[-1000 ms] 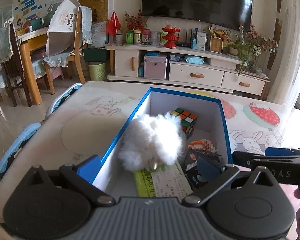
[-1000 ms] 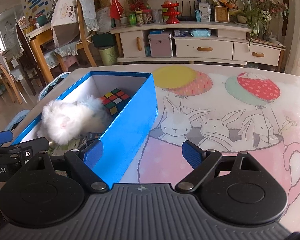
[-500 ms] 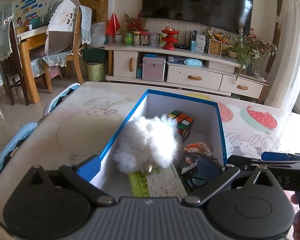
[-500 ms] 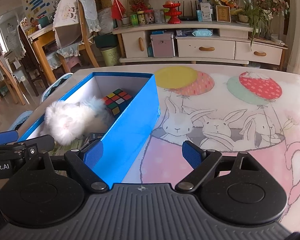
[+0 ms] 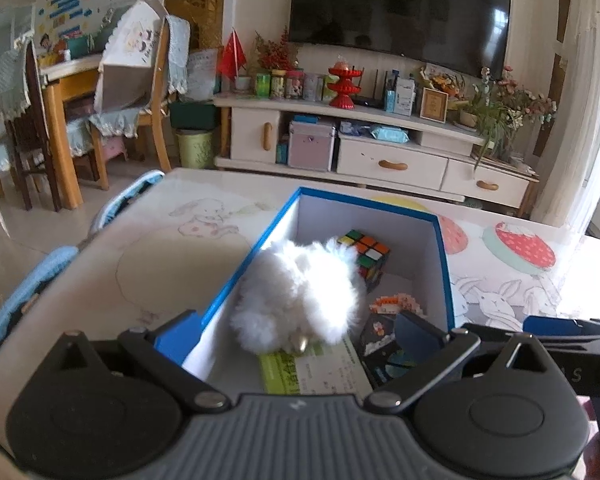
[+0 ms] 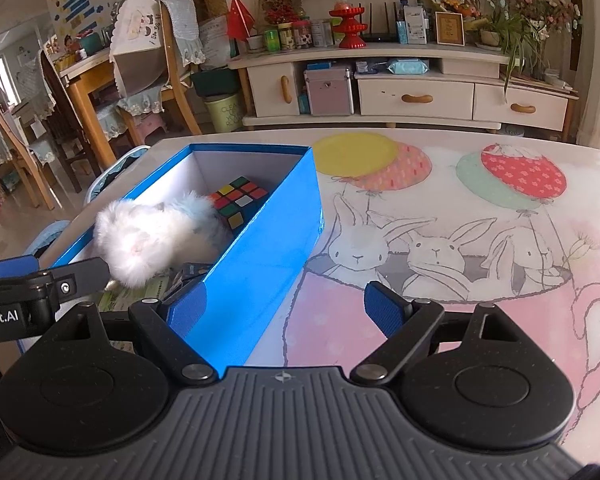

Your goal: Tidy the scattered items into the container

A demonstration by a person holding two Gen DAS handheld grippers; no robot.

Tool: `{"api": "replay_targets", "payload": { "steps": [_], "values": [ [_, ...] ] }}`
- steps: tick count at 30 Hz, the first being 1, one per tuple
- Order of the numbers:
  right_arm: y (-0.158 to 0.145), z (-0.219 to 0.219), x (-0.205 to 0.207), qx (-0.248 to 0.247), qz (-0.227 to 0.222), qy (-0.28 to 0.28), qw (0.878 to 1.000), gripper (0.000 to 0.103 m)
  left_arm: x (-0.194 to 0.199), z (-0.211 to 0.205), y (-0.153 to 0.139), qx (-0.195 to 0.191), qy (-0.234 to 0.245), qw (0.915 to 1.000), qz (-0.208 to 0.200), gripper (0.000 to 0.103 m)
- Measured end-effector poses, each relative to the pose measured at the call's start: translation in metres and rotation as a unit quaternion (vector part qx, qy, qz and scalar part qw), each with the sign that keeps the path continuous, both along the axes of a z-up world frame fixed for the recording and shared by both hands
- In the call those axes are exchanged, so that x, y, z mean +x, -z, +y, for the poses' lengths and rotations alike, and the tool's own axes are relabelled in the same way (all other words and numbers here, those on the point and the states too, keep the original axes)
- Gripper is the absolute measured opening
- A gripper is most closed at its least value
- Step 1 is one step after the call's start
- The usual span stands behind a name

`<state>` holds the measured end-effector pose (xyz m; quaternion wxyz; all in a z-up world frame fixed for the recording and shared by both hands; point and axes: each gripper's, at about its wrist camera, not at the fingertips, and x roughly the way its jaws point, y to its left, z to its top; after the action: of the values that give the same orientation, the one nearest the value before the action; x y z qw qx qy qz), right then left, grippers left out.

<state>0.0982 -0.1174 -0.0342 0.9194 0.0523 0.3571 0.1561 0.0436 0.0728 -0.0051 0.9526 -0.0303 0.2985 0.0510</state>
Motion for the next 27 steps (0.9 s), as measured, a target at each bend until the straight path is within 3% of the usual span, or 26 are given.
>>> {"api": "replay_targets", "payload": {
  "steps": [5,13,27],
  "values": [
    [0.001,0.000,-0.001,0.001,0.001,-0.001,1.000,0.103,-0.001,-0.001,-0.002,0.002,-0.001,1.0000,-0.008,0.103],
    [0.000,0.000,-0.002,0.008,0.002,-0.002,1.000,0.103,-0.001,0.000,-0.005,-0.030,0.007,0.9994,-0.016,0.103],
    [-0.001,0.002,-0.011,0.014,0.003,-0.003,1.000,0.103,-0.004,-0.010,-0.007,-0.015,0.020,0.9993,-0.026,0.103]
  ]
}}
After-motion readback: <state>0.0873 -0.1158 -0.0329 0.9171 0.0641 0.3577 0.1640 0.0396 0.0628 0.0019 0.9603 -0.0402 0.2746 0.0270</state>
